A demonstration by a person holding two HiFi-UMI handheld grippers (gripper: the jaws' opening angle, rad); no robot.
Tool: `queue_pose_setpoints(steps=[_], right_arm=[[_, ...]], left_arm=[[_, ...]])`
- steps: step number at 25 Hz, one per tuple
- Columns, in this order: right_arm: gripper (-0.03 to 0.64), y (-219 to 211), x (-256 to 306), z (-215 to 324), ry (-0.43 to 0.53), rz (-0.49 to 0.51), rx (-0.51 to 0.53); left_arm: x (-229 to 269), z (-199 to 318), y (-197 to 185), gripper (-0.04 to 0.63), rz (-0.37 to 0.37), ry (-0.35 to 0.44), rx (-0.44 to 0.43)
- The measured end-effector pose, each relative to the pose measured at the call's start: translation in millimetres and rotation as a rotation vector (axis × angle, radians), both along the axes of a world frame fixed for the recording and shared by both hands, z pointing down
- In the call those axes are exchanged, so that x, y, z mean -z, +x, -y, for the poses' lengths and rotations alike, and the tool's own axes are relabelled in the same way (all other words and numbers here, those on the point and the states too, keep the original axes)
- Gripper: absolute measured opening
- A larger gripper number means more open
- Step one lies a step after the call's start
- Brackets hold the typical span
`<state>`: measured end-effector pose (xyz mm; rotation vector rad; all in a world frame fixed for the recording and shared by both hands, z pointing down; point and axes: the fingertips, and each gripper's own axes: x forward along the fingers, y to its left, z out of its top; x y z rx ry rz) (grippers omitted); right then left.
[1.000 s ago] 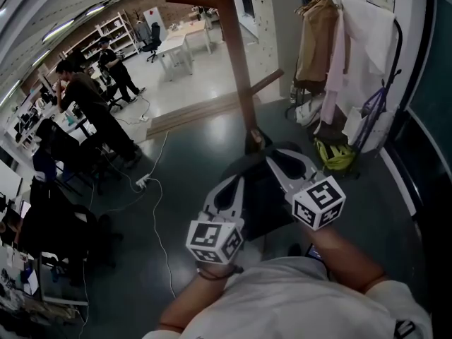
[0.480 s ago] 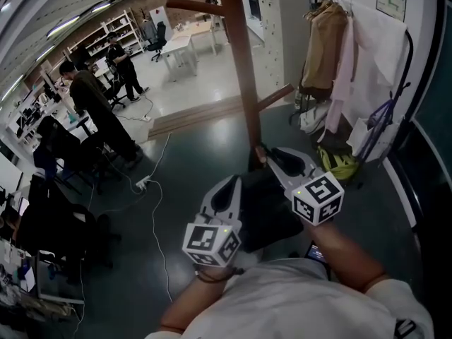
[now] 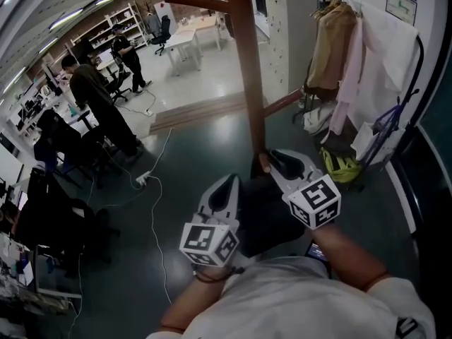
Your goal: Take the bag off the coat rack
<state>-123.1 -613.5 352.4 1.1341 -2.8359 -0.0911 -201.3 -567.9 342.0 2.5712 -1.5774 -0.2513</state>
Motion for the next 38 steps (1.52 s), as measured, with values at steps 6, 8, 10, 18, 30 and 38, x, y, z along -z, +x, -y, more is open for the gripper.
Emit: queue_pose_setpoints(steps=[6,8,10,18,30,38], right_arm=[[0.066,-4.8,-10.7,11.5,-0.029,-0.01,0.016],[0.066,-5.2,-13.0,13.6,-0.034,-0.012,0.023],[0.066,-5.3,-13.6,15.6,-0.032,-0.017,0.021],[0.04,-6.1,-11.8,13.1,-0.006,-0.034,0.011],[0.026,1.3,8.1,-3.5,0.038,0.004,-0.006],[0.026,2.5,24.9,-24.4,0.066,0.017,-0.027]], left_arm=[[-8.1,7.1,-4.4,0.006,-0.01,-0.017,0.009],[-9.1,8.1,-4.5,0.006,-0.013,-0.019,0.015],[-8.7,8.6,-5.9,0.006,-0.014,-0.019,0.021],[-10.3,6.0,-10.2,0.006,-0.018,-0.023,0.036],[-6.1,-13.6,-12.5,0.006,-0.021,-0.014,0.031],[1.3,-34.6,-16.6,0.006,-0.022,0.002,0.017]])
